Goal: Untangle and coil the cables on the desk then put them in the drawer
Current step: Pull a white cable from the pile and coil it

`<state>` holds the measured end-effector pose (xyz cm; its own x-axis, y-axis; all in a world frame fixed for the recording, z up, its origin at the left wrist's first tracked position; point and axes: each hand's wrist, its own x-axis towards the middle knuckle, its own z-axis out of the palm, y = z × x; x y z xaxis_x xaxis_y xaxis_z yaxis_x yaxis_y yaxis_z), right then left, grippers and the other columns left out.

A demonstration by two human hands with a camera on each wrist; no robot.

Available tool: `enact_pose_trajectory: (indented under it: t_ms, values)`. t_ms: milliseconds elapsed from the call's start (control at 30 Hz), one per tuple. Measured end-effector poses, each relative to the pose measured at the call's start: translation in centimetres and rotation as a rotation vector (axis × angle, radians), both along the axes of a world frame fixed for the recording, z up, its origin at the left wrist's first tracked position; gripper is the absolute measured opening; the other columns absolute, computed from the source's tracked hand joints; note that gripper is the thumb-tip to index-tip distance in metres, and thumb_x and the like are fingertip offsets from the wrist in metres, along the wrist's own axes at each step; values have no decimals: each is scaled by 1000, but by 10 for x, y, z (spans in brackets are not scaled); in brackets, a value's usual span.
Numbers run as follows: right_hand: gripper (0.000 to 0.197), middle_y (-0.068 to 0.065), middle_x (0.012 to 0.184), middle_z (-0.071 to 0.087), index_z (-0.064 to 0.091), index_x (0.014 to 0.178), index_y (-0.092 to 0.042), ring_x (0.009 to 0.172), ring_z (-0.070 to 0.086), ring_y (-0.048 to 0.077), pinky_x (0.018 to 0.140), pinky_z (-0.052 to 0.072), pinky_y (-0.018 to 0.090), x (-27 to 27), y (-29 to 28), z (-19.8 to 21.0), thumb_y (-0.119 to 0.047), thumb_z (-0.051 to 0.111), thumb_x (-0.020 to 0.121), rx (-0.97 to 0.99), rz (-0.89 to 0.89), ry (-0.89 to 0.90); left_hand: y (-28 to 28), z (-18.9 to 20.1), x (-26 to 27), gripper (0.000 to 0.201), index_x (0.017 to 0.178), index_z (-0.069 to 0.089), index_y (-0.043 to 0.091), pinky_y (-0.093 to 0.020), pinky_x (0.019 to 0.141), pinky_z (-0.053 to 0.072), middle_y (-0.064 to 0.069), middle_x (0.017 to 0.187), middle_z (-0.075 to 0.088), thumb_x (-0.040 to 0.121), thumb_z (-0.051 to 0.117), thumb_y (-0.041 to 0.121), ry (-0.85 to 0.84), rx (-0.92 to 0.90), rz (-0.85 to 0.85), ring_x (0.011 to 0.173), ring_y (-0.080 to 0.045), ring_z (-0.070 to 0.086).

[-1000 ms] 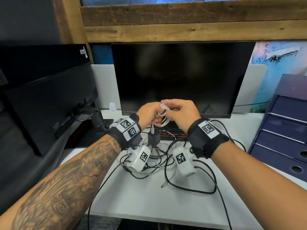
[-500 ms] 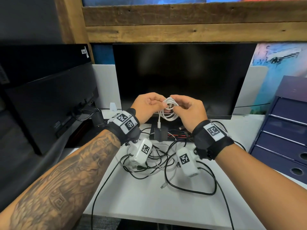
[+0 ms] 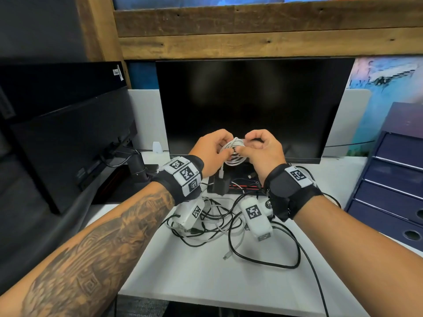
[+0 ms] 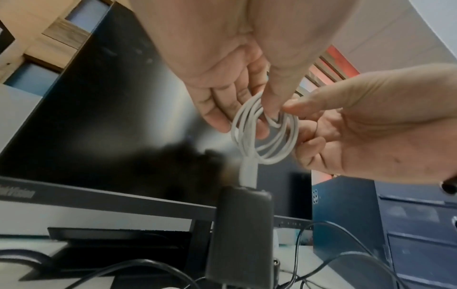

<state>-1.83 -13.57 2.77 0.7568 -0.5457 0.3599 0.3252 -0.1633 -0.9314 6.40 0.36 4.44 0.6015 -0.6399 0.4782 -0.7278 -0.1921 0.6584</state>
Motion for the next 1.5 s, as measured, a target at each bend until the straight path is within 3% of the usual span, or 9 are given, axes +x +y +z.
enact_pose_trajectory:
  t_ms: [233, 433, 633, 900, 967, 1067, 1233, 1367, 1500]
  values:
    - [28, 8, 100, 76, 66, 96, -21, 87, 72, 17, 63, 51, 21, 3, 3, 11, -5, 81, 78, 107, 47, 48, -3, 2, 3, 15, 99, 61, 20, -39, 83, 59, 0, 95, 71, 90, 66, 9, 29, -74, 86, 88, -15, 70]
    - [16, -7, 87, 73, 68, 99, -23, 71, 65, 12, 70, 58, 26, 1, 0, 6, -18, 77, 86, -464, -112, 16, -8, 5, 3, 16, 95, 70, 13, -35, 78, 61, -7, 87, 75, 82, 75, 5, 228, -217, 149, 79, -19, 74]
    - [20, -9, 95, 66, 59, 102, -23, 84, 66, 5, 73, 56, 20, 0, 1, 0, -12, 70, 91, -558, -90, -7, -11, 1, -4, 25, 102, 72, 6, -15, 61, 51, -6, 85, 73, 79, 73, -2, 458, -315, 136, 71, -8, 69]
    - [35, 3, 101, 68, 53, 119, -20, 78, 72, 21, 67, 62, 39, -4, -9, 3, -1, 65, 92, -565, 180, 60, 2, -5, 10, 19, 108, 73, 7, -25, 80, 53, -8, 96, 75, 90, 67, 6, 640, -153, -4, 85, -13, 69]
    - [31, 0, 97, 70, 55, 115, -21, 83, 71, 14, 71, 62, 38, -3, -12, 5, -3, 66, 92, -604, 179, 68, 4, -7, 12, 13, 103, 72, 8, -29, 85, 52, -4, 90, 72, 94, 62, 9, 670, -135, -29, 85, -13, 67]
    - [27, -7, 97, 70, 56, 113, -27, 90, 69, 5, 80, 60, 30, -3, -13, 6, -10, 65, 94, -765, 125, 93, 4, -8, 12, 14, 99, 69, 6, -33, 91, 52, -5, 89, 70, 98, 56, 9, 715, -146, -49, 85, -15, 65]
    - [18, -12, 105, 66, 59, 108, -30, 92, 64, 11, 77, 57, 38, -3, -15, 4, -27, 66, 92, -1236, -81, 84, 2, -14, 10, 17, 105, 68, 1, -40, 94, 53, -10, 96, 69, 98, 57, 11, 707, -105, -36, 93, -20, 65]
    - [25, -4, 116, 59, 68, 112, -27, 95, 59, 16, 63, 53, 32, -3, -17, 0, -18, 69, 89, -1426, -140, -64, 2, -15, 5, 17, 92, 69, 10, -35, 82, 57, -1, 82, 68, 100, 57, 18, 659, -96, 6, 84, -14, 66]
    - [21, -3, 106, 70, 76, 109, -20, 86, 66, 15, 67, 56, 31, -2, -18, -6, -12, 69, 91, -1347, -140, -219, 3, -12, 3, 19, 105, 66, 7, -30, 65, 58, -1, 72, 61, 103, 52, 19, 758, -155, -4, 69, -12, 65]
